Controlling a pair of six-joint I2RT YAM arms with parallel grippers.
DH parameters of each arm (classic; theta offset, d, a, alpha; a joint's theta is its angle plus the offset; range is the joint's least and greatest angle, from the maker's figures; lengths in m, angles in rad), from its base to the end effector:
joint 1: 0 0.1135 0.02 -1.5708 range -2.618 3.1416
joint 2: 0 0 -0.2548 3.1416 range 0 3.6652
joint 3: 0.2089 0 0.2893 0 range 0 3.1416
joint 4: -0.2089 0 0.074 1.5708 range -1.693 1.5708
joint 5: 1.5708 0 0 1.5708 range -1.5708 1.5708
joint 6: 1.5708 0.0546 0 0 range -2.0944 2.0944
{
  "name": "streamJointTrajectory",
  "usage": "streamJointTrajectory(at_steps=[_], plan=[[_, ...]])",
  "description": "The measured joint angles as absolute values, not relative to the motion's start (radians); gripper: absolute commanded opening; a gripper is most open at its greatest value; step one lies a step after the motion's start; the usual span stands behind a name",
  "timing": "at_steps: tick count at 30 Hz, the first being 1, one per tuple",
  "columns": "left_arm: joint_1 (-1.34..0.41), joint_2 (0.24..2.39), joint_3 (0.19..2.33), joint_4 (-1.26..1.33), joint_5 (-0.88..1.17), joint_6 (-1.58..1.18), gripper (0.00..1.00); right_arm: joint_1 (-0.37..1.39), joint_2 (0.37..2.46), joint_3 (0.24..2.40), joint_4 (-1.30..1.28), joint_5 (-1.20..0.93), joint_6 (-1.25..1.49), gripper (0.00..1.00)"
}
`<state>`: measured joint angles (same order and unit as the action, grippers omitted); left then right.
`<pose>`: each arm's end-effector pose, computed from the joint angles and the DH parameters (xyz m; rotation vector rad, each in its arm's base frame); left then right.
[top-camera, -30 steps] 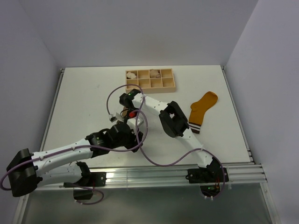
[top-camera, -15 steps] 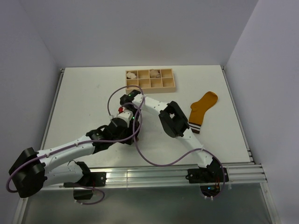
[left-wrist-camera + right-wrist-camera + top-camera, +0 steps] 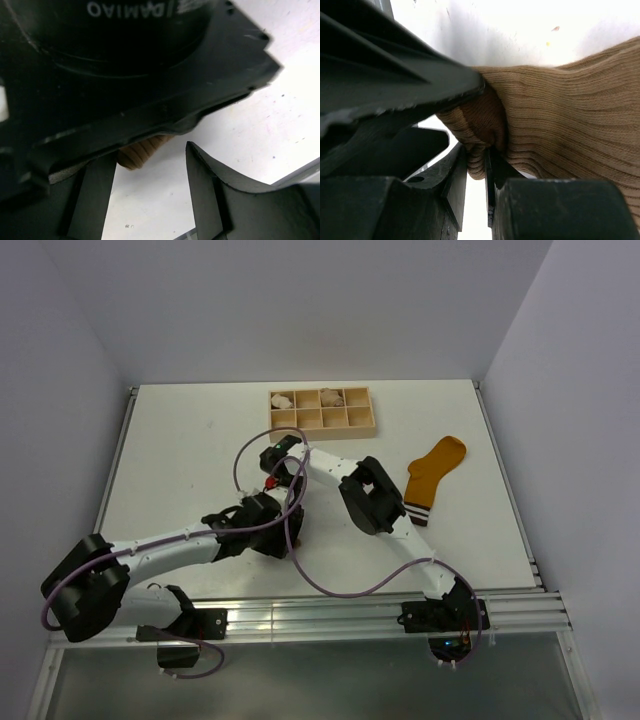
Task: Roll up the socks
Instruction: Roll the sock at the center of the board.
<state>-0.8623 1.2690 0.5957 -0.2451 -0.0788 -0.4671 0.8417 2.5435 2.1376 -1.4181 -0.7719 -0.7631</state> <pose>0.1860 -0.2105 0.1252 0.4662 2.5014 -0.4520 0.2953 0.3878 0.0908 1.8224 -1.9534 -1.0698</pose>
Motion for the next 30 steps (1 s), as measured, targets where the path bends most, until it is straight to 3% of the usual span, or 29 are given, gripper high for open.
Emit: streamJointTrajectory(at_steps=[9, 16, 20, 30], plan=[[-0.859, 1.290, 0.606, -0.269, -0.064, -0.466, 0.57, 0.841, 2.543, 2.127, -1.437, -0.773, -0.759, 0.00], [-0.909, 1.172, 0.610, -0.275, -0.091, -0.440, 0.65, 0.841, 2.544, 2.127, -1.436, -0.772, -0.757, 0.00], [-0.918, 1.110, 0.610, -0.234, -0.086, -0.409, 0.66, 0.841, 2.544, 2.127, -1.436, -0.771, -0.756, 0.00], [-0.918, 1.237, 0.614, -0.222, -0.058, -0.394, 0.62, 0.841, 2.543, 2.126, -1.436, -0.772, -0.756, 0.00]])
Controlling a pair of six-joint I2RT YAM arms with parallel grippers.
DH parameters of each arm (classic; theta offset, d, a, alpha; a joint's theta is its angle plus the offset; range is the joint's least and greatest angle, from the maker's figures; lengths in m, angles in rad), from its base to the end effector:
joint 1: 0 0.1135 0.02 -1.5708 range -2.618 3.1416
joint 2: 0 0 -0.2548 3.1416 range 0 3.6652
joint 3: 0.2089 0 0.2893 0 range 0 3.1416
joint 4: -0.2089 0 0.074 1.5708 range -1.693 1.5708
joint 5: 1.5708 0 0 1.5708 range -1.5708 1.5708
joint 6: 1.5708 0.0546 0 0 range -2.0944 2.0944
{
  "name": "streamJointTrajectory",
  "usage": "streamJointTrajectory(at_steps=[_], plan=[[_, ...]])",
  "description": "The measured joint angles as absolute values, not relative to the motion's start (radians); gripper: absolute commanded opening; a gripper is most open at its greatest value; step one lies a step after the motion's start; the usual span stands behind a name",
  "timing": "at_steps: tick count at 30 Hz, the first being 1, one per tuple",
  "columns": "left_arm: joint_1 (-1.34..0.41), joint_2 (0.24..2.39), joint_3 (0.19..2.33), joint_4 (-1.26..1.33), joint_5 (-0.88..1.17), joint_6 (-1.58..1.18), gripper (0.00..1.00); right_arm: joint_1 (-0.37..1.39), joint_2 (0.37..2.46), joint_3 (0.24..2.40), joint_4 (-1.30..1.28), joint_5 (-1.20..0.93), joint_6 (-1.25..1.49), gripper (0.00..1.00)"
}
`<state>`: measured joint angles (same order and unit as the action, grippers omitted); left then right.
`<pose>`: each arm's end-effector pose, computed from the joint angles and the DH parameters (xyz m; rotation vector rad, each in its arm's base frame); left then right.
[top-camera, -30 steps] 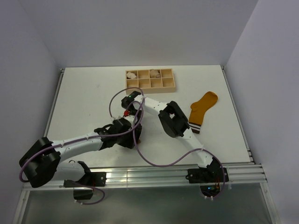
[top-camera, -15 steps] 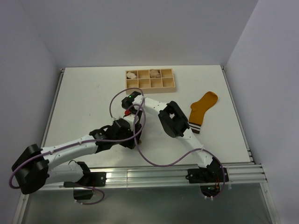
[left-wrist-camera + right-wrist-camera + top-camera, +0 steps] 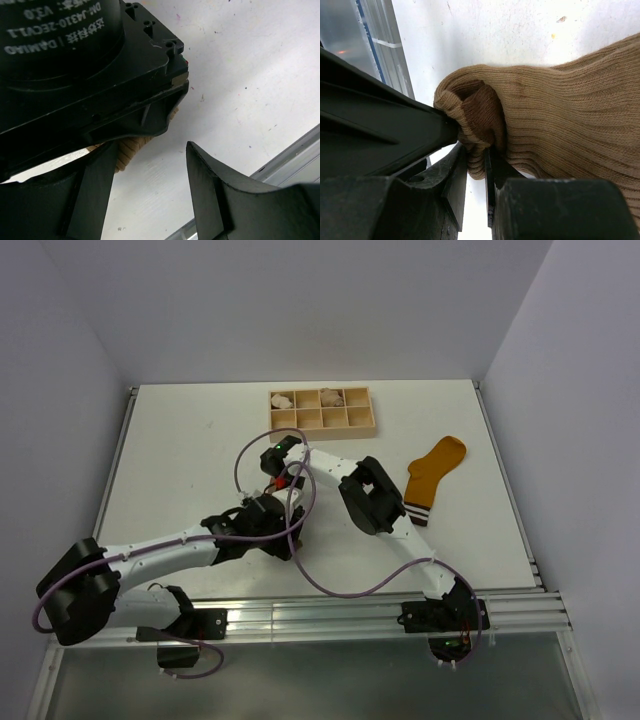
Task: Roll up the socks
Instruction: Roll the sock at the center of the board.
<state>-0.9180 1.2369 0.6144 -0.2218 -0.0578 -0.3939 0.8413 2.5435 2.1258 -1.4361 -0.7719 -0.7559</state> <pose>0.1767 -0.2259 0.1419 0.6169 2.4051 -0.5187 0.2929 0.3847 0.0884 1.7848 -1.9516 -1.0558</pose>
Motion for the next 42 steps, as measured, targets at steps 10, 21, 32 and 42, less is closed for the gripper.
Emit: streamJointTrajectory(at_steps=[10, 21, 32, 42], plan=[[-0.921, 1.321, 0.654, -0.226, -0.050, -0.413, 0.61, 0.832, 2.544, 2.115, -1.429, -0.789, -0.730, 0.00], [-0.925, 1.319, 0.674, -0.262, -0.078, -0.439, 0.61, 0.831, 2.544, 2.112, -1.429, -0.791, -0.728, 0.00], [-0.926, 1.374, 0.716, -0.293, -0.081, -0.463, 0.62, 0.822, 2.545, 2.101, -1.422, -0.811, -0.707, 0.00], [-0.922, 1.420, 0.723, -0.294, -0.083, -0.472, 0.56, 0.818, 2.549, 2.101, -1.427, -0.816, -0.692, 0.00]])
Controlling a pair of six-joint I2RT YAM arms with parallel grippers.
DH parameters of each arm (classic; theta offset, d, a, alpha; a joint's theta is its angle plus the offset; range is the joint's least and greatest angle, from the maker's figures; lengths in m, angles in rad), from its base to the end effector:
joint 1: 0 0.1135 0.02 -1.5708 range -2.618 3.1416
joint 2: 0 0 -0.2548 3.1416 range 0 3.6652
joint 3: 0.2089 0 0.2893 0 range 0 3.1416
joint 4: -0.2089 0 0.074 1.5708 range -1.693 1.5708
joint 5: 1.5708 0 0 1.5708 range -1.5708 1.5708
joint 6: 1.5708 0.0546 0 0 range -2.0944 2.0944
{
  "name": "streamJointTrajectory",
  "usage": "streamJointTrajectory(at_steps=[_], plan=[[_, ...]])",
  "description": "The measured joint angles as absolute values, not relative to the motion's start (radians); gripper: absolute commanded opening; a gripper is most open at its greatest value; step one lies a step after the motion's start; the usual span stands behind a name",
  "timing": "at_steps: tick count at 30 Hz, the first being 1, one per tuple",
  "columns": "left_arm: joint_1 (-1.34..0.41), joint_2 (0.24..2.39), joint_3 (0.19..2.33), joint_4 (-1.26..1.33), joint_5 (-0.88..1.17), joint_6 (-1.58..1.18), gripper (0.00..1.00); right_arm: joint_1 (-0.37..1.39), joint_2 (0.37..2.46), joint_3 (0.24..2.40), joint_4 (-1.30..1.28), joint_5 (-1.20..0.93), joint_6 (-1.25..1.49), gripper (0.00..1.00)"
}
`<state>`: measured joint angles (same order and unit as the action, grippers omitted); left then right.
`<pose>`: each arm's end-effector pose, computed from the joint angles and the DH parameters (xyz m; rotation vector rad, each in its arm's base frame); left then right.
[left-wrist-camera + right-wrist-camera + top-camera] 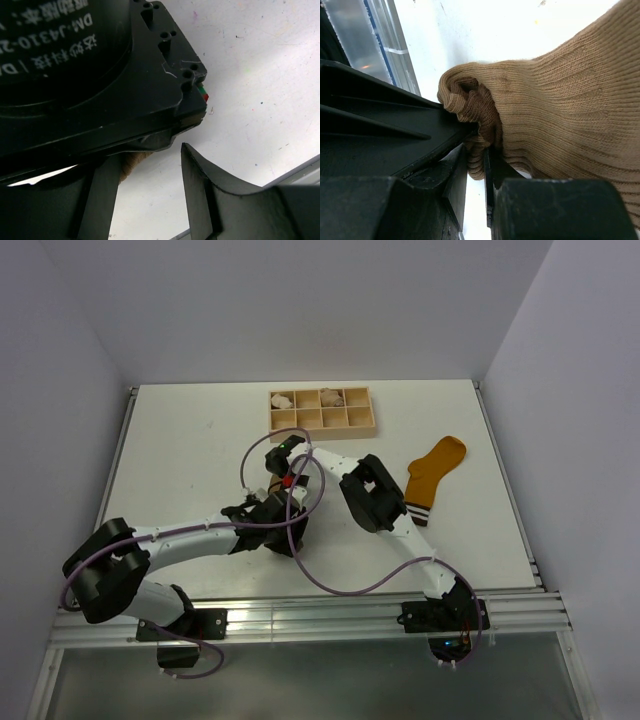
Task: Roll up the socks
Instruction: Roll the sock at the center of the board.
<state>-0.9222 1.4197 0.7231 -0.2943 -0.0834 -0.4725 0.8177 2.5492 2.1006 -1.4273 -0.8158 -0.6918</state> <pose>0.1894 -0.2424 0.1224 0.5511 2.5555 -0.4173 0.2985 0.3766 0.0808 1.6469 -2.0019 -1.0905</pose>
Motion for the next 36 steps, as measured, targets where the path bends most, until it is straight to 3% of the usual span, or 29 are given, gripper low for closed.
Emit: streamJointTrajectory(at_steps=[15, 28, 36], plan=[[-0.923, 1.391, 0.714, -0.289, -0.054, -0.480, 0.65, 0.822, 2.545, 2.086, -1.423, -0.810, -0.679, 0.00], [-0.903, 1.370, 0.712, -0.278, -0.017, -0.449, 0.63, 0.801, 2.532, 2.060, -1.435, -0.801, -0.660, 0.00], [-0.836, 1.375, 0.713, -0.223, -0.042, -0.424, 0.63, 0.749, 2.513, 2.043, -1.500, -0.663, -0.649, 0.00]])
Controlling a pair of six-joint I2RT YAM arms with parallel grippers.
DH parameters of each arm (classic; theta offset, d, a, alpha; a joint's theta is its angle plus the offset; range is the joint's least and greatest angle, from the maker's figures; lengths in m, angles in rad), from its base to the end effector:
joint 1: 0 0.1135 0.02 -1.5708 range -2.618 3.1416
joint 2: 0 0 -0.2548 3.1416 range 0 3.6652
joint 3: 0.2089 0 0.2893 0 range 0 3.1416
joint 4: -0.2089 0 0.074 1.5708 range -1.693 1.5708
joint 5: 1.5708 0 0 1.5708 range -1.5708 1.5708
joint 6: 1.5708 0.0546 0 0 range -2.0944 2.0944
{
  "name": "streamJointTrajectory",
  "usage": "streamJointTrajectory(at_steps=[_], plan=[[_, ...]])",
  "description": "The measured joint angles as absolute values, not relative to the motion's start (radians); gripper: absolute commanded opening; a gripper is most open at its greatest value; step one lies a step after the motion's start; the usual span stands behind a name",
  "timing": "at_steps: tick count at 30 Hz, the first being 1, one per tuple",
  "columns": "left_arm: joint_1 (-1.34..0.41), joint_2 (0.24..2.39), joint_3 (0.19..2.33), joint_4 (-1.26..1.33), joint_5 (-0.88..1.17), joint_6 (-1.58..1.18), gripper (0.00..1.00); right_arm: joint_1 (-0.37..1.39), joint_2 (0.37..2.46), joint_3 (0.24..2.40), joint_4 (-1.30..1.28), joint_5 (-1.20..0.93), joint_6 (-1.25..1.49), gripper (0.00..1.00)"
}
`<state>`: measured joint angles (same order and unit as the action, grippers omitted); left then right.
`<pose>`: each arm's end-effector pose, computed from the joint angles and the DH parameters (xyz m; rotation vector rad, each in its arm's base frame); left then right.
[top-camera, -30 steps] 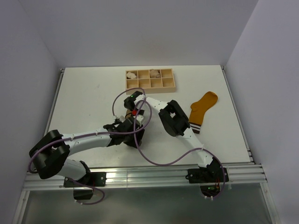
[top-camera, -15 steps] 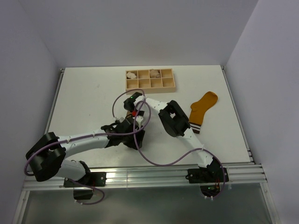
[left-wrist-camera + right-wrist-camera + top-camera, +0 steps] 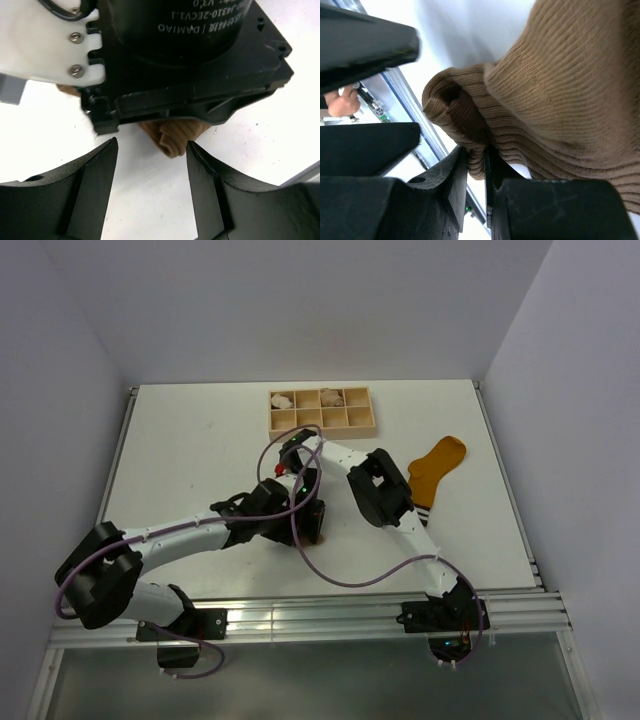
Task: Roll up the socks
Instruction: Roll the sock at the center of the board.
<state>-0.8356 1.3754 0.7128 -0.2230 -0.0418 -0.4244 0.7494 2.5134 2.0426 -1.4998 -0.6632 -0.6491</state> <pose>0.2109 -0.2298 0.1371 0.4963 2.4718 -0.4872 0.3139 0.3380 0.0805 1.5261 -2.0949 -0.8628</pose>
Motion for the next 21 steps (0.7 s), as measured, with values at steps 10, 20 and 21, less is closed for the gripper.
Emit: streamJointTrajectory(at_steps=[10, 20, 21], plan=[[-0.847, 1.250, 0.604, -0.033, 0.031, -0.336, 0.63, 0.733, 2.512, 2.043, -1.525, -0.612, -0.656, 0.00], [-0.886, 1.349, 0.613, 0.070, 0.089, -0.229, 0.63, 0.733, 2.512, 2.043, -1.527, -0.614, -0.671, 0.00], [-0.888, 1.361, 0.614, 0.070, 0.089, -0.226, 0.63, 0.733, 2.512, 2.043, -1.527, -0.614, -0.672, 0.00]])
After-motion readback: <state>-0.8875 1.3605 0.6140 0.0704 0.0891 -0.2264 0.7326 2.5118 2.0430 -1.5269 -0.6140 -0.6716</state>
